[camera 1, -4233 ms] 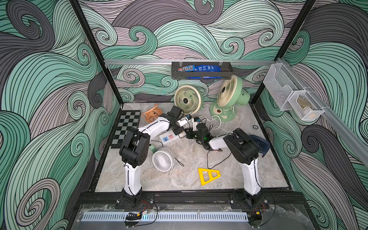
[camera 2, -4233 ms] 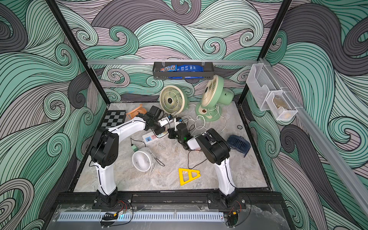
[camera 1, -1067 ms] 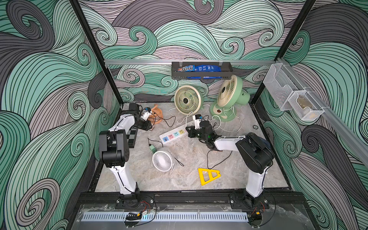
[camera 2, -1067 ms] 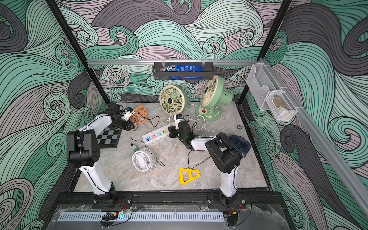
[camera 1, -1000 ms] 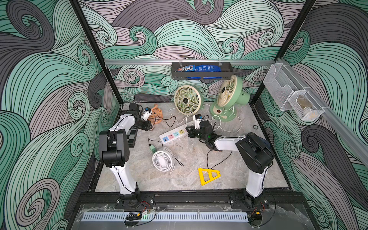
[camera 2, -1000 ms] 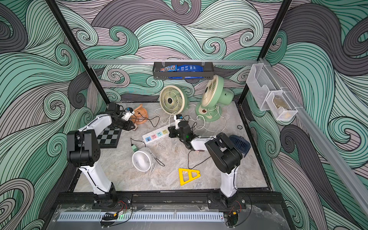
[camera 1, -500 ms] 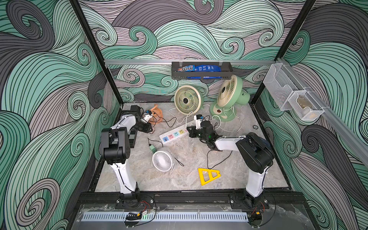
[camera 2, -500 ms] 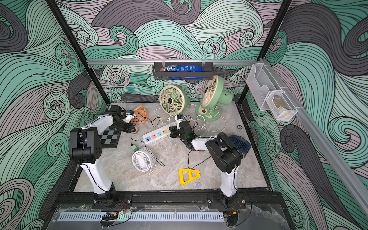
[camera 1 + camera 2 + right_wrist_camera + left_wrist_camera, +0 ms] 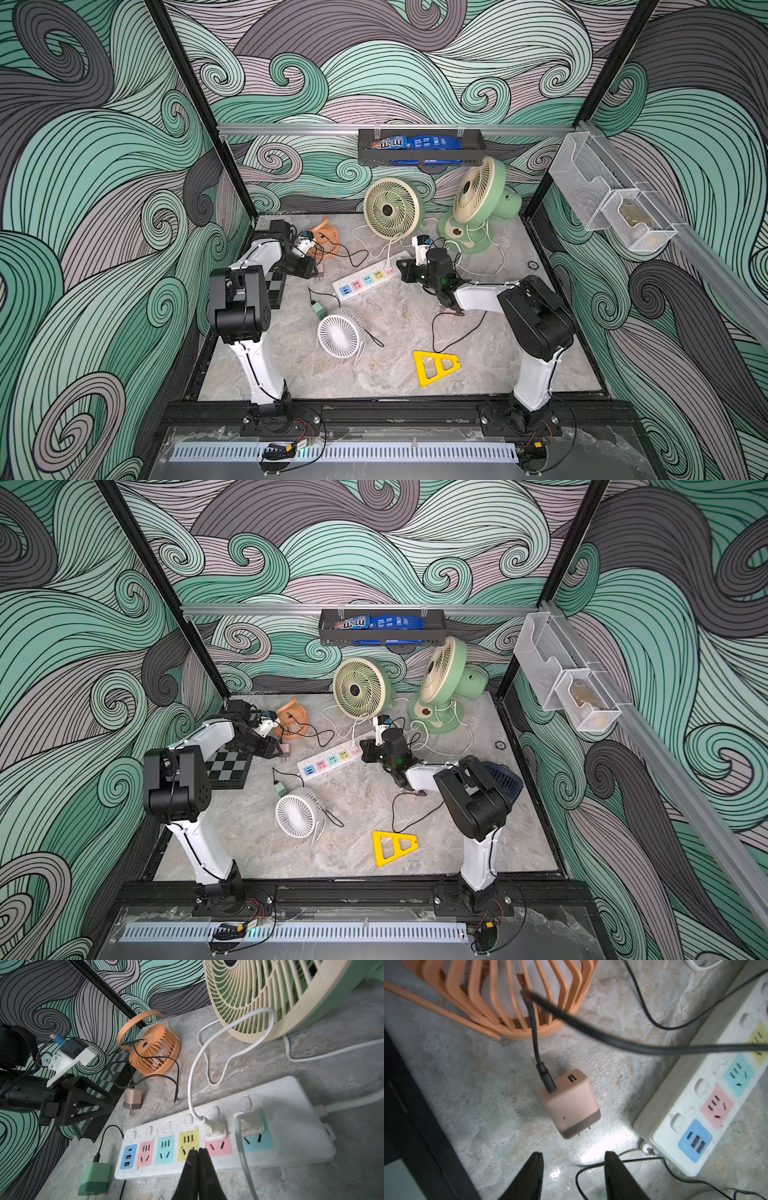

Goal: Unplug the desk fan from the power strip
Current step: Place the plug at the center of the board, then remove the plug from the socket.

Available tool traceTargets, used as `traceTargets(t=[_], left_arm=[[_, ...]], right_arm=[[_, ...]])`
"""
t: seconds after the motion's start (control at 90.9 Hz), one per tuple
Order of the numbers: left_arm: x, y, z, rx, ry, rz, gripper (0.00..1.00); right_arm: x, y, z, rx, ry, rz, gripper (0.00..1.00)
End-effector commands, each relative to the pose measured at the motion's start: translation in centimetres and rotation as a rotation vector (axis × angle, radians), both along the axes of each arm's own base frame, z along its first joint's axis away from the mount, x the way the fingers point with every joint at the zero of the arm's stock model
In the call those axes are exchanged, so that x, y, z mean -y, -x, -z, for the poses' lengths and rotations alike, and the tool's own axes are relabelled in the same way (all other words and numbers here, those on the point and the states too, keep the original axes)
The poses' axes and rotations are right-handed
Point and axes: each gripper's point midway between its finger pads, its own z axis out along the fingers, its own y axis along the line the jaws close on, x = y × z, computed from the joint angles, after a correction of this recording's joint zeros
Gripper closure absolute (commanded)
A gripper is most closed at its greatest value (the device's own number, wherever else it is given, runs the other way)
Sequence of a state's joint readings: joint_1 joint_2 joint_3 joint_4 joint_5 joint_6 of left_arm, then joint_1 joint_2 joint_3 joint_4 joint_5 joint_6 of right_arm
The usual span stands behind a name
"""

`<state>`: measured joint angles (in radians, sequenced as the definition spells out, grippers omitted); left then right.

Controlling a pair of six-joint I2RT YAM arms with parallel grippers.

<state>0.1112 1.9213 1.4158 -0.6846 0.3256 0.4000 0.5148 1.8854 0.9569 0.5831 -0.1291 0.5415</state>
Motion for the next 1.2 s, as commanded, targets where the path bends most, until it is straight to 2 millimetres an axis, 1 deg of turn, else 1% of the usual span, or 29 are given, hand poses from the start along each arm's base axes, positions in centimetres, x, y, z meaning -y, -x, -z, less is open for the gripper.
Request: traceTargets(t=[0.0,0.143,0.198,0.275,0.352,0.539,0.682,0.803,0.98,1.189], left_arm=[[-0.5,-1.4,-4.9,0.111,-0.009,-0.005,0.49],[-0.1,-2.2,-8.0,0.173,0.013,-0.006,0.49],[0.6,-2.3,-9.3,0.197,0.05,0.019,0.49],[2.1,-2.3,-10.8,0.224,0.129,0.037,0.49],[3.8,-2.3,-11.9,0.247,0.186,0.059,0.49],[9.1,-2.3,-12.8,0.306,0.223,0.174,0.49],[12.7,-2.4,-12.2,0.292,0.22,0.253,0.49],[15.1,-2.4,-10.7,0.267,0.209,0.309,0.49],[17.9,-2.1,-8.5,0.233,0.202,0.372,0.49],[20.3,-1.5,-5.9,0.202,0.166,0.442,0.49]], right_arm=[[0.8,0.2,-0.9,0.01,-0.001,-0.022,0.9],[1.7,0.0,-0.8,0.005,0.001,-0.024,0.9],[2.0,0.0,-0.7,0.004,0.0,-0.028,0.9],[2.1,0.1,-0.7,0.002,-0.006,-0.046,0.91],[1.8,0.4,-0.7,0.006,-0.012,-0.074,0.91],[0.8,0.9,-0.2,-0.001,-0.029,-0.131,0.92],[0.2,1.0,0.4,-0.009,-0.024,-0.143,0.92],[-0.3,0.9,1.1,-0.02,-0.02,-0.143,0.92],[-0.9,0.6,2.5,-0.038,-0.011,-0.134,0.92],[-1.4,0.2,3.9,-0.052,-0.006,-0.114,0.92]])
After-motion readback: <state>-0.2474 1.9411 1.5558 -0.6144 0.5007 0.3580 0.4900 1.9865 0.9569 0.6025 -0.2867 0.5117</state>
